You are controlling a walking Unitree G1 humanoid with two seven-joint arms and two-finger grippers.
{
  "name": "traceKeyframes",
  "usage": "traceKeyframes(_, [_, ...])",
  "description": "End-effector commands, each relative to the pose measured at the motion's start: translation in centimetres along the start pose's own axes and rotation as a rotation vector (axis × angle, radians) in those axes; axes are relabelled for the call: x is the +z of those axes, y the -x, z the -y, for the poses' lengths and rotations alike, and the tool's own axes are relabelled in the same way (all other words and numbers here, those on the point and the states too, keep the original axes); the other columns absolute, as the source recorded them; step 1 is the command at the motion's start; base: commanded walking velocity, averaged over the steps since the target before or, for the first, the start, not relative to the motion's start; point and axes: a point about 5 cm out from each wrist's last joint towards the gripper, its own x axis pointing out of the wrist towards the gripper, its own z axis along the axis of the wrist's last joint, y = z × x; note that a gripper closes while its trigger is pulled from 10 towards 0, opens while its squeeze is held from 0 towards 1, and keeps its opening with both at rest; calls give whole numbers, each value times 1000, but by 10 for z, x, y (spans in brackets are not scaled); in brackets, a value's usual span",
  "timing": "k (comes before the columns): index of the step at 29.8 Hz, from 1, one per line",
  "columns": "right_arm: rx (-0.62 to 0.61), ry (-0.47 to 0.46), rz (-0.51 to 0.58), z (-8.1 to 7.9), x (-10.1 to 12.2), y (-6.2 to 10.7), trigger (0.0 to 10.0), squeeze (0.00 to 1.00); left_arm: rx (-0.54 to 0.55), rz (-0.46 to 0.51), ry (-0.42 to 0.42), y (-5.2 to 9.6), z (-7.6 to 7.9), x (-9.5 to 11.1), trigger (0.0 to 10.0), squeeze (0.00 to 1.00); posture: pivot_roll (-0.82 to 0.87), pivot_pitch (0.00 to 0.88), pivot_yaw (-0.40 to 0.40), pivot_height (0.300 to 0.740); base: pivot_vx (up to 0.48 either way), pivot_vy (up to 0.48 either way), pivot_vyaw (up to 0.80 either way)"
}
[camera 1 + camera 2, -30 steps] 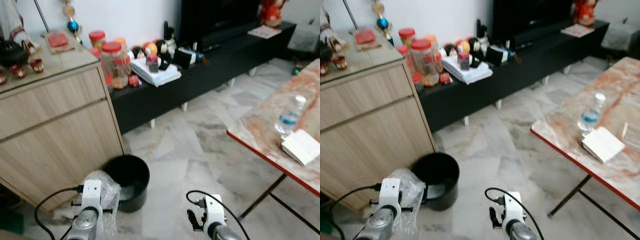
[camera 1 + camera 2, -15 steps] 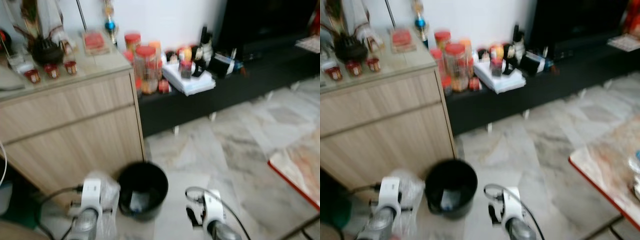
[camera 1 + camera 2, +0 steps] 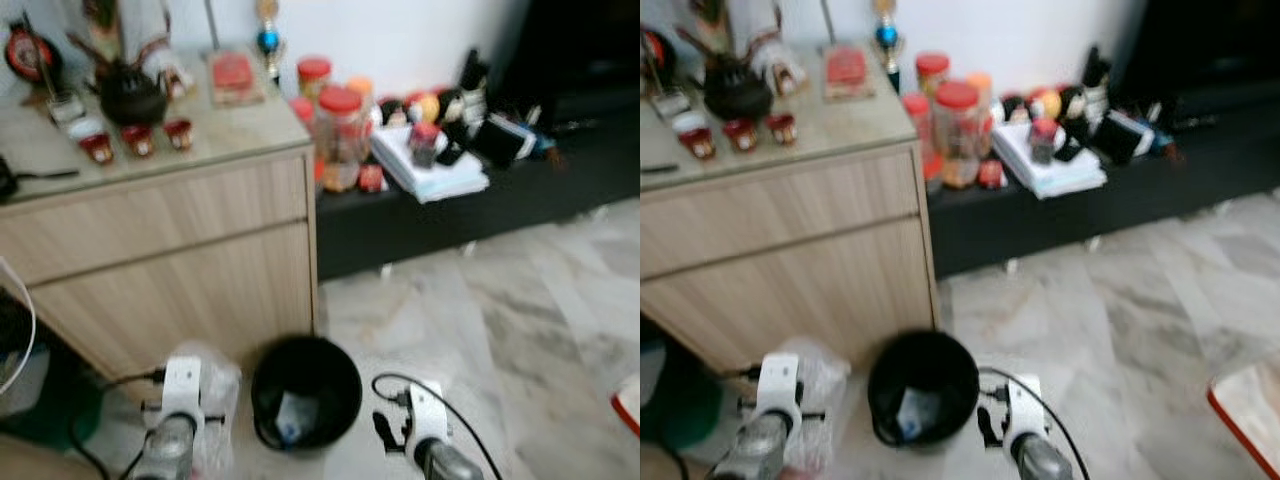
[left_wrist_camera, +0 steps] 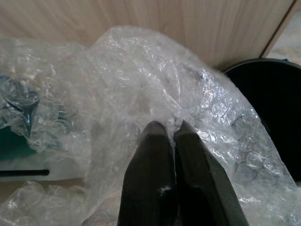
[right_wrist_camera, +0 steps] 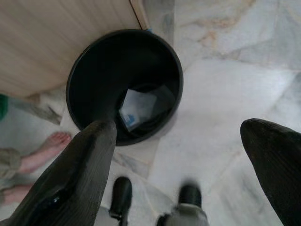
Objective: Picking trash to rubbish bin
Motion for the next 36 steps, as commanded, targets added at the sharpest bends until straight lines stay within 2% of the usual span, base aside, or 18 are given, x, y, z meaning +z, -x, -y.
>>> traceKeyframes(1, [-14,-4,10,5,3,0,10000,0,-5,-10,2,0,2,-2,10000,0,43,86,15,740,360,0,0])
traceKeyframes(3, [-7,2,15,3,5,0,10000,0,-14,-7,-7,0,3,-1,10000,0,43,86,15,740,0,0,0])
traceKeyframes(4, [8,9,23,1,9,-2,10000,0,-52,9,-70,-1,7,3,10000,0,43,86,15,740,0,0,0])
traceKeyframes(5, [8,9,23,1,9,-2,10000,0,-52,9,-70,-1,7,3,10000,0,43,86,15,740,0,0,0])
traceKeyframes(7, [29,30,29,-1,13,-3,10000,0,-103,46,-147,-1,13,8,10000,0,43,90,13,740,0,0,0])
traceKeyframes(8, [29,30,29,-1,13,-3,10000,0,-103,46,-147,-1,13,8,10000,0,43,90,13,740,0,0,0])
traceKeyframes(11, [103,73,47,-12,25,-6,10000,0,-182,159,-280,-2,25,26,10000,0,46,94,10,740,0,0,0])
traceKeyframes(13, [113,82,53,-14,28,-7,10000,0,-200,177,-288,-3,28,30,10000,0,46,94,10,740,0,0,0])
traceKeyframes(14, [127,88,67,-18,34,-8,10000,0,-223,203,-307,-4,34,38,10000,0,51,94,5,740,0,0,0])
traceKeyframes(17, [148,86,87,-22,42,-10,10000,0,-244,233,-300,-6,40,48,10000,0,47,92,4,740,0,0,0])
traceKeyframes(22, [152,85,90,-23,43,-10,10000,0,-247,237,-296,-6,41,50,10000,0,47,92,4,740,0,0,0])
traceKeyframes(23, [206,108,117,-35,54,-12,10000,0,-281,248,-286,-8,51,60,10000,0,39,93,1,740,0,0,0])
traceKeyframes(26, [260,125,145,-45,65,-13,10000,0,-306,257,-282,-9,59,68,10000,0,34,98,-2,740,0,0,0])
traceKeyframes(36, [332,160,180,-55,74,-12,10000,0,-335,270,-277,-10,68,76,10000,0,13,131,-26,740,0,0,0])
